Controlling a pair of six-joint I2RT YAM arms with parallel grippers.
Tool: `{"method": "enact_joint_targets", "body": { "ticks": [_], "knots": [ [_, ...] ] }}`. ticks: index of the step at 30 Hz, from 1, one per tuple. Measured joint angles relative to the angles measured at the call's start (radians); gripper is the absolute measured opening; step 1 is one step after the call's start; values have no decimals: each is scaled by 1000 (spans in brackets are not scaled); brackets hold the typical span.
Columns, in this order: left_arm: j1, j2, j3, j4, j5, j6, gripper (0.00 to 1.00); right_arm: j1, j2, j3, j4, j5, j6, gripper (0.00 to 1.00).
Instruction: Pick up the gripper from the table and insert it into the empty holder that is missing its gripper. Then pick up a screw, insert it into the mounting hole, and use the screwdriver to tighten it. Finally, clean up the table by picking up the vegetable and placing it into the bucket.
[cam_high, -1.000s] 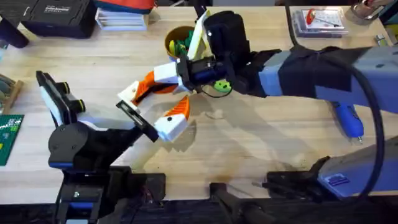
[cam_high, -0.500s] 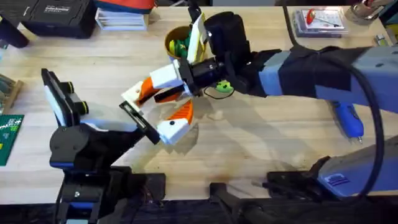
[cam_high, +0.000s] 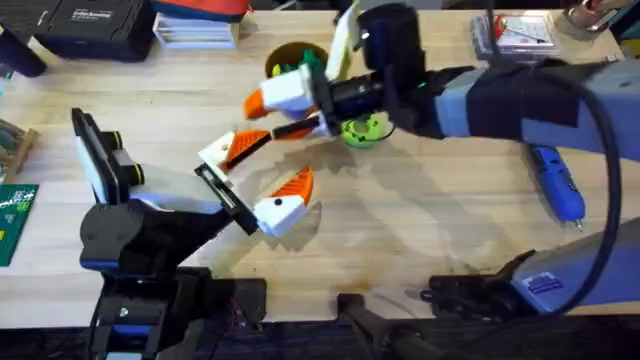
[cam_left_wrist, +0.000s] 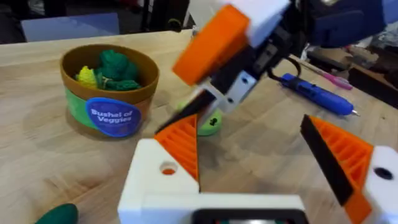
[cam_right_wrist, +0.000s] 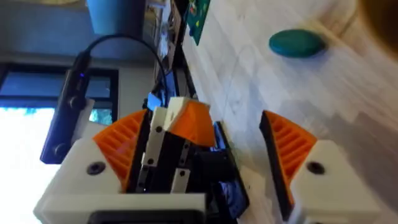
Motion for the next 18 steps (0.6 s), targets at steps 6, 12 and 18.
{"method": "enact_joint_targets", "body": {
  "ticks": [6, 12, 18],
  "knots": [
    [0, 0, 0, -5, 69, 0, 986, -114, 0, 0, 0, 32, -42, 994],
    [0, 0, 0, -12, 152, 0, 986, -204, 0, 0, -19, 57, -98, 994],
    [0, 0, -1, -13, 211, 1, 986, -284, -9, 22, -298, 108, -227, 994]
  ]
}}
